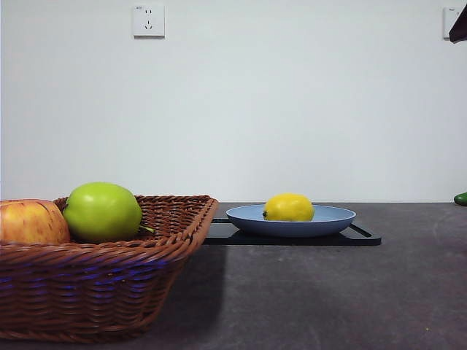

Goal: Take the lemon from the basket,put the lemon in the plate,hand out the plate

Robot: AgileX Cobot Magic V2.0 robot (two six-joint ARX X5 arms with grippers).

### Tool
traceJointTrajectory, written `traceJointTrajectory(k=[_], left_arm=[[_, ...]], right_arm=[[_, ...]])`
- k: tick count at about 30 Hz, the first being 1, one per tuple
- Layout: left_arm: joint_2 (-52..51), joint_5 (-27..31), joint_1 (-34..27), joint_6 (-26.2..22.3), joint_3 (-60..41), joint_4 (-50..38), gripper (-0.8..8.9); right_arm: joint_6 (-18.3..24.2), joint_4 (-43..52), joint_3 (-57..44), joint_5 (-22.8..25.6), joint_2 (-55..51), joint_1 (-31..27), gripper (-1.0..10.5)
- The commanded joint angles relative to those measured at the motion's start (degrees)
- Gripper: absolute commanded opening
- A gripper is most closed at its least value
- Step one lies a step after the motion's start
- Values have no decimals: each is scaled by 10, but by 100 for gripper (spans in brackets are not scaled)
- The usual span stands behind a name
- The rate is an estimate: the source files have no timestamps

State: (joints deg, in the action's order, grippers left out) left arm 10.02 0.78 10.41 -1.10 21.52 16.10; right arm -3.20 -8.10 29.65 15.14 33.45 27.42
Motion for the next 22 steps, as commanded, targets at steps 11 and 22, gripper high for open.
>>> traceJointTrajectory(k=[11, 22], left_arm=[[-96, 3, -101, -2, -171, -28, 8], [-96, 2, -121, 19, -212, -60, 8]], right_arm=[[-3, 5, 3, 2, 2, 4, 4], [-3, 5, 3, 2, 2, 4, 4]])
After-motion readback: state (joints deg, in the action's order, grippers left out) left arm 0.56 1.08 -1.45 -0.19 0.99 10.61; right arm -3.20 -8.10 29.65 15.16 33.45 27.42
